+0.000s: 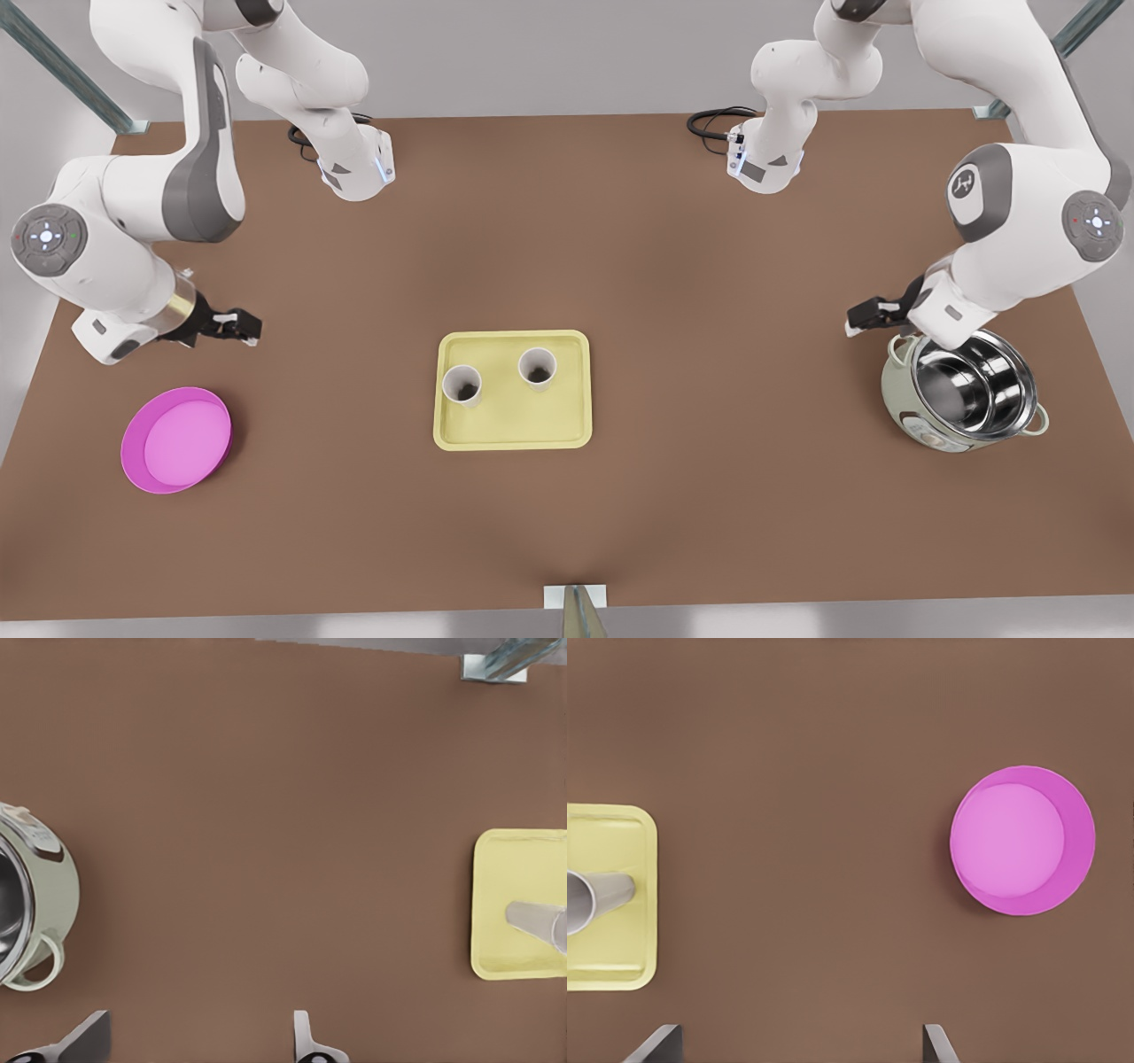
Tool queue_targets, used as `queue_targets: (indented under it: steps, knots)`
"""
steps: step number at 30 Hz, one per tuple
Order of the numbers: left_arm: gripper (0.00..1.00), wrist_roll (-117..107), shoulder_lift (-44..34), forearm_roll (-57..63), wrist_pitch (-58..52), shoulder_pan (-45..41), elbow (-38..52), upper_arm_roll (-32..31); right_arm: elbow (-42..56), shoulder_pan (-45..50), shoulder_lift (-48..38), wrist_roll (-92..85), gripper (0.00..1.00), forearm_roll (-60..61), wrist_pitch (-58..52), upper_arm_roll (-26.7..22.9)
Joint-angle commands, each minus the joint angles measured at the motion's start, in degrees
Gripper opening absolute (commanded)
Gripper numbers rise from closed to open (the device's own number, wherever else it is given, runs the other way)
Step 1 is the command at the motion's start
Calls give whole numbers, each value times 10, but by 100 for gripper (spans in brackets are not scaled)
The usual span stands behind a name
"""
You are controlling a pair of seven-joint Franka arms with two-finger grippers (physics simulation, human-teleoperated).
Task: Use the left arm to pick up the white IKEA cup from the tray and place it on the middle-left position; use the right arm to pick up the white IKEA cup from the tray and place it on the middle-right position
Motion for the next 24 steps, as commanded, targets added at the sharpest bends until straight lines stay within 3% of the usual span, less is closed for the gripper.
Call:
queue_targets:
  steps: [1,3,6,9,11,14,17,20,24]
  knots:
    - [100,7,-2,-6,73,-1,-3,-4,0,1,-1,16,100,-1,43,0]
    - [100,7,-1,-5,63,0,0,-6,0,1,-1,17,100,0,43,0]
    - [100,-48,32,35,31,-92,17,-16,0,-12,2,16,100,21,46,-4]
    - [100,-299,183,47,63,-212,139,-16,1,8,13,10,100,18,45,6]
    - [100,-368,275,63,94,-247,215,-14,2,92,46,81,100,17,56,6]
    - [100,-372,316,84,152,-252,213,-14,2,164,100,114,100,20,99,11]
    - [100,-448,348,85,213,-292,214,-13,1,229,176,274,100,19,198,12]
    - [100,-453,332,86,170,-353,161,-13,1,246,233,294,100,39,258,12]
    - [100,-479,323,75,212,-359,116,-19,-2,235,253,299,100,38,277,9]
